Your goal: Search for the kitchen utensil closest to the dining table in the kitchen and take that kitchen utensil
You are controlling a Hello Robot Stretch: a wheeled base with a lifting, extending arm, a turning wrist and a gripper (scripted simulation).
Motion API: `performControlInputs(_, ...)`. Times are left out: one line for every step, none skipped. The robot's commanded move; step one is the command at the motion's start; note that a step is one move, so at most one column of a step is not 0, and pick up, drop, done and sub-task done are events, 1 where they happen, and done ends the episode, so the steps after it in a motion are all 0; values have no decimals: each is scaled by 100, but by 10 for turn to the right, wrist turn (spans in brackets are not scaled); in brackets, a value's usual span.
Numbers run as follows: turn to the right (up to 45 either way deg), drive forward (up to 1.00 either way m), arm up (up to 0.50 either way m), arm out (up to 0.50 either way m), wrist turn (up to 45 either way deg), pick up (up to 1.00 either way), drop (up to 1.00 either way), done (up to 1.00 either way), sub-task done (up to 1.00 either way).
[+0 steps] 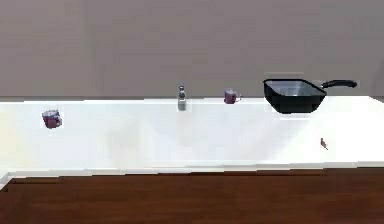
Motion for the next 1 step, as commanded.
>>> performControlInputs(450,0,0,0,0,0,0,0,0)
